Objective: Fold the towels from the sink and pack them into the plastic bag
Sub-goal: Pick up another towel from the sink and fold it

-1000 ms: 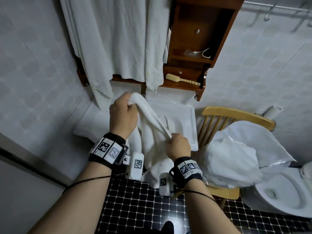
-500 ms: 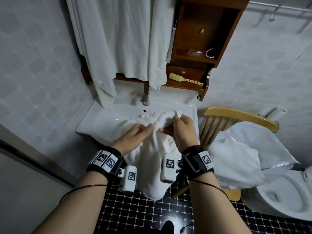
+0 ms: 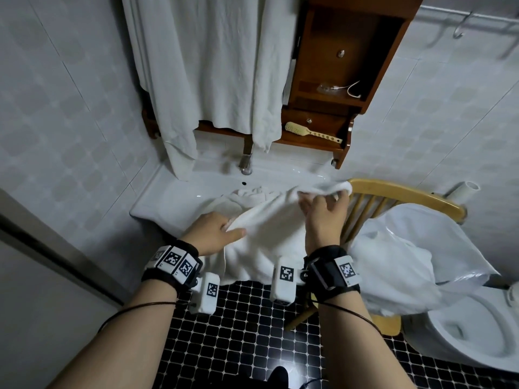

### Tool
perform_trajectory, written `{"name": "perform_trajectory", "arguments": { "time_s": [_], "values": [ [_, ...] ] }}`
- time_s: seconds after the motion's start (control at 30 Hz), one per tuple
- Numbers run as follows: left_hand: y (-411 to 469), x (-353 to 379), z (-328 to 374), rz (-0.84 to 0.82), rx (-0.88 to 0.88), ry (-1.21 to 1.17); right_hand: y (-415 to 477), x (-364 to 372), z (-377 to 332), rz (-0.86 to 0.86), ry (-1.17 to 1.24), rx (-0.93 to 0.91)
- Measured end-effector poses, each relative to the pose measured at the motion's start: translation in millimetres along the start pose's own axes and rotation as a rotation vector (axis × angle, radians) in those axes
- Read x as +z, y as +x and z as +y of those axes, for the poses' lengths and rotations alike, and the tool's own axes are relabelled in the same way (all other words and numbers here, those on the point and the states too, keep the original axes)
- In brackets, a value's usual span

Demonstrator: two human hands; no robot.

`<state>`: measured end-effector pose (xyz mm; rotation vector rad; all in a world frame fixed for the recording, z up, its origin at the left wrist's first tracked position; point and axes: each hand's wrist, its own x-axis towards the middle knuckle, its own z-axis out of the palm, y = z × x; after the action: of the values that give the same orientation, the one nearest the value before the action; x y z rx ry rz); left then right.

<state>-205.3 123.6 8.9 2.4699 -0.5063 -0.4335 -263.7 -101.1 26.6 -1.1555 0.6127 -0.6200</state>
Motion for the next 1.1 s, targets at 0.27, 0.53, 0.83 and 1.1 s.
{"name": "perform_trajectory", "arguments": {
  "time_s": [0.27, 0.53, 0.83, 1.1],
  "values": [
    [-1, -33, 36, -0.110, 0.274, -0.205, -37, 10, -7, -0.836, -0.745, -0.310],
    [-2, -44, 37, -0.124, 0.286, -0.334, -38, 16, -3, -0.912, -0.793, -0.265],
    [-6, -35, 27, -0.158, 0.320, -0.495, -39, 27, 16, -0.913, -1.001, -0.347],
    [-1, -33, 0, -0.068, 0.226, -0.253, -18, 16, 10, -0.749, -1.071, -0.393]
  ]
}}
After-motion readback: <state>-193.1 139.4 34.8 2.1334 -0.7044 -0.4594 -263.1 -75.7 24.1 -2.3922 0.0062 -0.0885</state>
